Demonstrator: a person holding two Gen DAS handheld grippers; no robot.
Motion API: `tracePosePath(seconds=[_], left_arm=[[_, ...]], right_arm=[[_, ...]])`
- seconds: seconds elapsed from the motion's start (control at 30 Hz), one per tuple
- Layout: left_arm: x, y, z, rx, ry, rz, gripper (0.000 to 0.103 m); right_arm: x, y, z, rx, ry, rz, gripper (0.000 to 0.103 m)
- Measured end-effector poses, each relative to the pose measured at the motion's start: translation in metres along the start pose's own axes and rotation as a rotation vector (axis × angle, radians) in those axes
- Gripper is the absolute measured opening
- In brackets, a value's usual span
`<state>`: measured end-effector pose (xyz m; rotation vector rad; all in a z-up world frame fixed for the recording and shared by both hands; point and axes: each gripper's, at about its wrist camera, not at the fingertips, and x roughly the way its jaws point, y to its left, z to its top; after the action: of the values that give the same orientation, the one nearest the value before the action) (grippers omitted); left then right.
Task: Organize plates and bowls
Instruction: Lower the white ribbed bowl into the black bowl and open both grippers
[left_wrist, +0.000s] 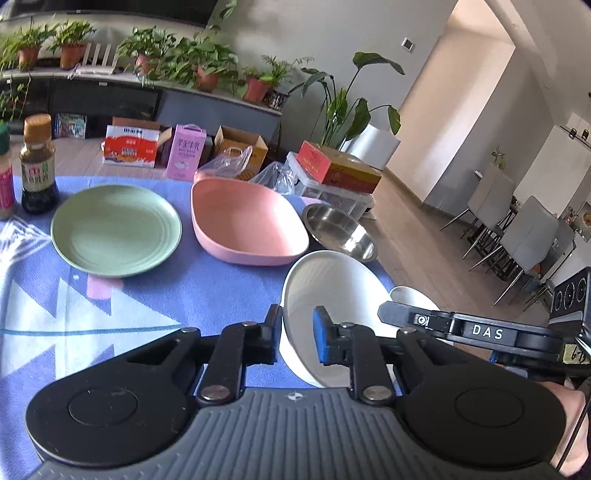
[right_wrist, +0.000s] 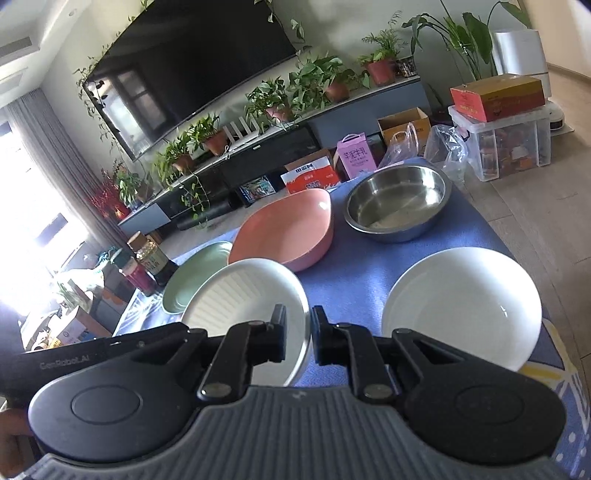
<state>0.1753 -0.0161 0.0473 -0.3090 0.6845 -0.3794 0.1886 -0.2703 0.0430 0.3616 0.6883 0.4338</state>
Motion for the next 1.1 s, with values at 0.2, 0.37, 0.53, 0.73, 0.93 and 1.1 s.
tracePosePath(seconds=[0.2,0.37,0.53,0.73,0.93,1.1], left_arm=[[-0.022,-0.012,-0.001,0.026,-0.039,-0.001,0.017],[-0.055,-0.022,-0.010,0.017,-0.092,-0.026,0.017],[-0.092,-0.034,-0.027,0.026,-0.144,-0.033,0.017],[-0.127,-0.032,-0.058,-0.028,-0.145,-0.079,0.017],[-0.154,-0.033,-0.089,-0.039,-0.146,-0.085,0.017],[-0.165,-0.032,-0.105,-0.043,-0.137,-0.081,0.017]], right_arm=[[-0.016,0.006,-0.002,-0.004,-0.031,0.034,0.031],[-0.039,0.015,-0.008,-0.017,-0.069,0.075,0.031],[-0.069,0.032,-0.020,-0.055,-0.106,0.115,0.031],[-0.100,0.044,-0.047,-0.067,-0.118,0.146,0.032],[-0.115,0.052,-0.073,-0.079,-0.098,0.146,0.032],[-0.117,0.055,-0.084,-0.078,-0.078,0.141,0.032]])
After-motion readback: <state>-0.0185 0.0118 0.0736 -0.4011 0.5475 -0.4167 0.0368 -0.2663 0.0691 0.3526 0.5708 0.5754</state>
